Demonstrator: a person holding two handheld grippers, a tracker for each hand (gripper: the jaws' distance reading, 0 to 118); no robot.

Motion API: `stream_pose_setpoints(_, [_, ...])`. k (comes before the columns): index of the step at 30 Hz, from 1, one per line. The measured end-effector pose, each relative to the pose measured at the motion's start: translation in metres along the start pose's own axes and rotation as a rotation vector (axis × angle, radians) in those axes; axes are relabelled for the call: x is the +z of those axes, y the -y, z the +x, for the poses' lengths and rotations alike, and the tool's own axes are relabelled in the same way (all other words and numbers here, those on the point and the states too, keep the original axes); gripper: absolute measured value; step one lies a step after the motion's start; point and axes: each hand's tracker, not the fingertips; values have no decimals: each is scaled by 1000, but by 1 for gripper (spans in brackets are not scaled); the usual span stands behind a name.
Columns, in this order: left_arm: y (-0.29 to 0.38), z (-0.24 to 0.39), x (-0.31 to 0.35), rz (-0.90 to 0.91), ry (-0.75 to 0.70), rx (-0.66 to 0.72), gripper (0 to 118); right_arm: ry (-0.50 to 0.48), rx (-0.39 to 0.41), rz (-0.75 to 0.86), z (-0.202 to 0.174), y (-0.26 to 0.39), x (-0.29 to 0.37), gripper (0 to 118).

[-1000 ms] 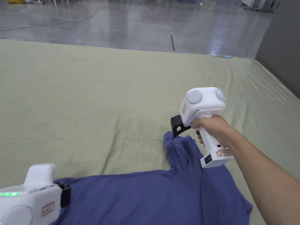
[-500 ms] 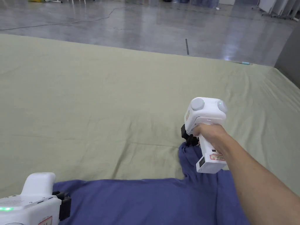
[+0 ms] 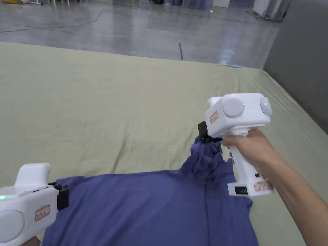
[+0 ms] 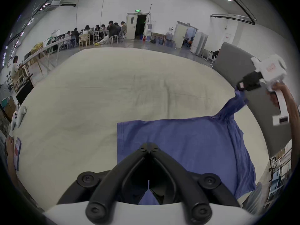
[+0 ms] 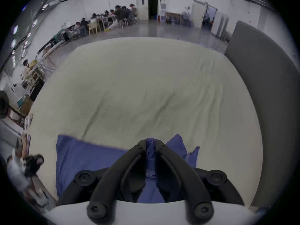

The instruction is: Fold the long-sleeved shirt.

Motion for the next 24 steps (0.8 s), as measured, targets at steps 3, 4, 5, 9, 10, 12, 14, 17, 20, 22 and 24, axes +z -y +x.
stream_pose_setpoints(3, [9,5,15,11,8,-9,0,49,-3,34,-4,67,26,12])
stream_pose_setpoints(4, [12,6,19,10,9,-13,0,67,-8,35,-6,91,29,12])
stream_pose_setpoints(5, [15,8,21,10,13,-15,0,70,-11,32,-6,112,29,12])
stream_pose_setpoints(9, [26,17,32,2,28,-34,0,32,-88,-50,0,175,-2,12])
stream_pose_setpoints(10, [28,19,34,0,29,-38,0,19,-104,-85,2,185,-13,12])
stream_pose_setpoints(12, [31,22,38,-1,34,-44,0,44,-126,-117,4,198,-23,13])
stream_pose_setpoints(14, [35,24,41,-5,39,-50,0,59,-131,-163,7,202,-25,38])
stream_pose_setpoints(17, [39,26,48,-10,36,-58,0,49,-170,-50,16,202,10,100])
stream_pose_setpoints(20, [43,25,57,-3,37,-50,0,52,-244,91,29,200,55,100])
stream_pose_setpoints(22, [49,25,64,7,40,-43,0,46,-305,152,37,205,82,91])
stream_pose_setpoints(24, [54,24,67,7,43,-39,0,46,-292,125,42,210,86,25])
